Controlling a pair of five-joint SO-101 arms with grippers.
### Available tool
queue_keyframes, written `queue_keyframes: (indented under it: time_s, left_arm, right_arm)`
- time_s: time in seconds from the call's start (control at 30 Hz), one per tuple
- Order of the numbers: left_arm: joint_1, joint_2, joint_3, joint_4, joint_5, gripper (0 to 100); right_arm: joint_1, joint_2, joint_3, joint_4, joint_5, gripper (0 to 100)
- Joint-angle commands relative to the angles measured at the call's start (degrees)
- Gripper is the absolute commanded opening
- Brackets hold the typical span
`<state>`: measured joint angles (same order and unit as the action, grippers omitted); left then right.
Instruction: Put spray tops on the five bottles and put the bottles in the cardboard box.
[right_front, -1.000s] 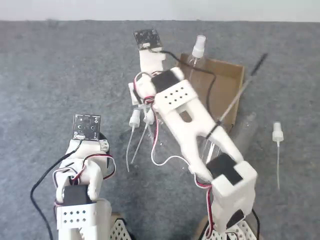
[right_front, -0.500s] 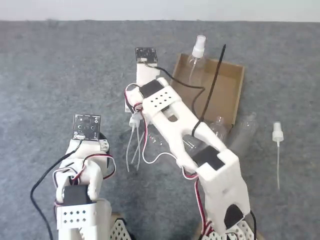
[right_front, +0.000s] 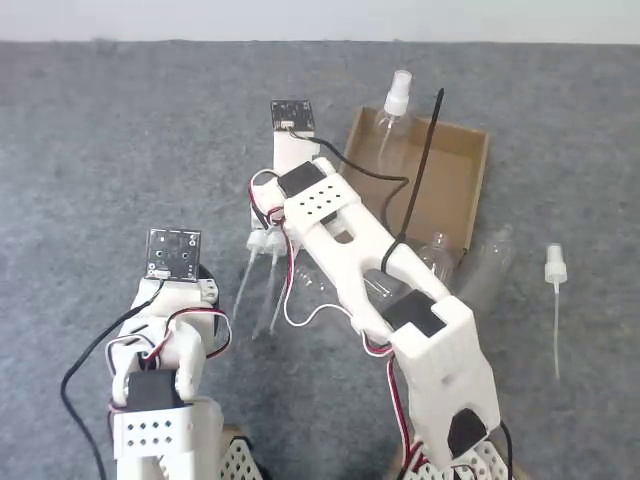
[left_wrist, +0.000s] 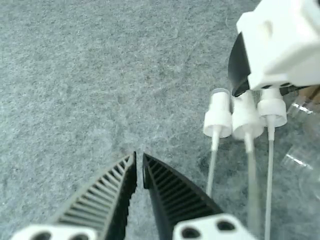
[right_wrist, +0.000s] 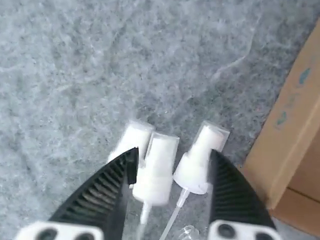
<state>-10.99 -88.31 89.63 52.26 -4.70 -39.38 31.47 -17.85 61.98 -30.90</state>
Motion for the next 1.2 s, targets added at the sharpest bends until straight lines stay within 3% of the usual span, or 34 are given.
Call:
queue_keyframes:
  time_s: [0.0,0.2,0.67,0.93,1.17]
  left_arm:
    - [0.2,-0.9,-0.5,-1.5,-0.3,1]
    - [0.2,-0.9,-0.5,-1.5,-0.3,1]
    - [0.2,-0.9,-0.5,-1.5,-0.3,1]
    - [0.1,-0.9,-0.5,-1.5,-0.4,1]
    - [0.1,-0.9,-0.5,-1.5,-0.4,1]
  right_arm:
    - [-0.3,-2.1,-2.3,-0.3,-0.5,19.7]
    - [0.9,-9.1,-2.3,4.8,0.5,19.8]
    - [3.8,-28.2,-2.3,21.4,22.9,19.8]
    - [18.5,-35.7,-2.3,30.5,33.5,19.8]
    - [36.8,-38.5,-2.0,36.1,44.4,19.8]
